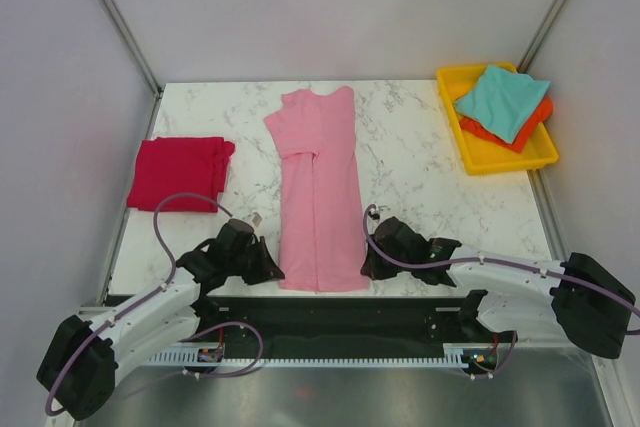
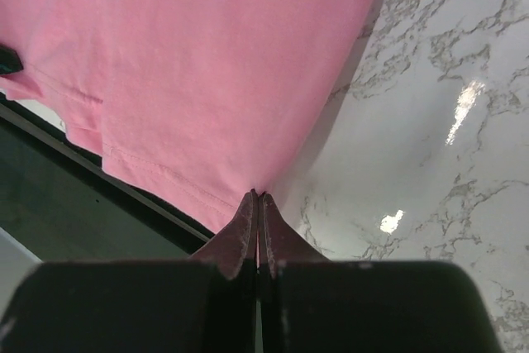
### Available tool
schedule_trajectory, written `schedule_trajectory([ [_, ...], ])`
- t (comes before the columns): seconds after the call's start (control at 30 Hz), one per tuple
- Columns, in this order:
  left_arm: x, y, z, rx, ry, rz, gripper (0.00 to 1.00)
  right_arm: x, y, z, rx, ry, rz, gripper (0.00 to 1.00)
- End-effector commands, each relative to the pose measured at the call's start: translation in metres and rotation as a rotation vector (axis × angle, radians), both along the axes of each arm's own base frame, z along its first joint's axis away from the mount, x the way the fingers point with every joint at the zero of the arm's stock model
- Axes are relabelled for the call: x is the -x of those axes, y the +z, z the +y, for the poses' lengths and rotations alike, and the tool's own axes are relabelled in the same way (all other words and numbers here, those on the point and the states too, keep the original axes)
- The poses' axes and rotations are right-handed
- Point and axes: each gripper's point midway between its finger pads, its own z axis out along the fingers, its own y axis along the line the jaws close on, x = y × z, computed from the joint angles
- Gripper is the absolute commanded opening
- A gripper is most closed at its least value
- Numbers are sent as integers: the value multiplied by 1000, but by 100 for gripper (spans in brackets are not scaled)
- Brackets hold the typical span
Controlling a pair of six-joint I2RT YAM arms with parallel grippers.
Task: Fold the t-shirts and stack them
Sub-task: Fold the tshirt
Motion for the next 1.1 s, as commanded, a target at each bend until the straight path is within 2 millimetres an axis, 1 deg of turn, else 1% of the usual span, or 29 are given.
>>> schedule_trajectory([
  [0.0,-5,19,-9,55,7,-26,2,-10,28,12,-58,8,-68,0],
  [0.13,-10,39,-15,104,11,-66,2,-17,49,16,-90,0,-113,0],
  [0.17,-15,47,-16,106,19,-82,2,-21,51,15,-79,-10,-124,0],
  [0.2,-18,50,-15,92,28,-87,2,-26,62,19,-93,-17,-143,0],
  [0.23,-26,63,-16,94,40,-118,2,-29,65,20,-87,-20,-151,0],
  [0.27,-32,67,-15,85,61,-133,2,-33,68,21,-86,-28,-162,0],
  [0.3,-37,72,-16,92,76,-142,2,-41,78,23,-93,-45,-183,0],
  [0.33,-44,85,-18,103,91,-167,2,-47,79,23,-81,-54,-189,0],
  [0.37,-50,92,-19,108,98,-185,2,-54,87,25,-85,-67,-205,0],
  [0.4,-55,95,-19,95,106,-192,2,-65,89,20,-72,-101,-216,0],
  [0.43,-66,107,-19,98,130,-217,2,-73,89,19,-62,-114,-222,0],
  [0.47,-73,111,-17,87,152,-229,2,-82,97,20,-70,-131,-235,0],
  [0.5,-81,107,-16,66,164,-213,2,-95,95,14,-56,-163,-232,0],
  [0.53,-91,114,-16,70,185,-231,2,-102,97,13,-54,-174,-233,0],
  [0.57,-98,115,-15,65,201,-235,2,-108,98,11,-50,-178,-233,0],
  [0.6,-107,118,-16,75,215,-249,2,-122,99,8,-46,-202,-230,0],
  [0.67,-125,116,-13,89,246,-235,2,-136,109,12,-59,-198,-234,0],
  [0.7,-134,120,-14,114,256,-251,2,-146,103,9,-45,-214,-221,0],
  [0.73,-146,117,-7,114,289,-237,2,-151,104,10,-45,-213,-218,0],
  [0.77,-152,118,-7,130,294,-231,2,-161,113,13,-57,-219,-233,0],
  [0.8,-159,117,-4,133,308,-222,2,-170,107,12,-34,-224,-227,0],
  [0.83,-173,125,1,152,334,-248,2,-176,107,13,-27,-226,-226,0],
  [0.87,-179,118,-1,157,335,-217,2,-185,115,16,-37,-226,-233,0],
  [0.9,-185,120,-1,169,338,-220,2,-192,107,15,-18,-234,-217,0],
  [0.93,-196,129,-1,194,342,-245,2,-197,106,15,-14,-240,-211,0],
  [0.97,-203,120,-2,186,347,-224,2,-204,111,18,-25,-242,-218,0],
  [1.0,-211,128,-3,194,349,-236,2,-210,102,18,-12,-250,-198,0],
  [1.03,-217,125,-4,188,353,-231,2,-214,101,19,-11,-255,-194,0],
  [1.07,-222,123,-4,183,355,-225,2,-221,107,22,-18,-259,-204,0],
])
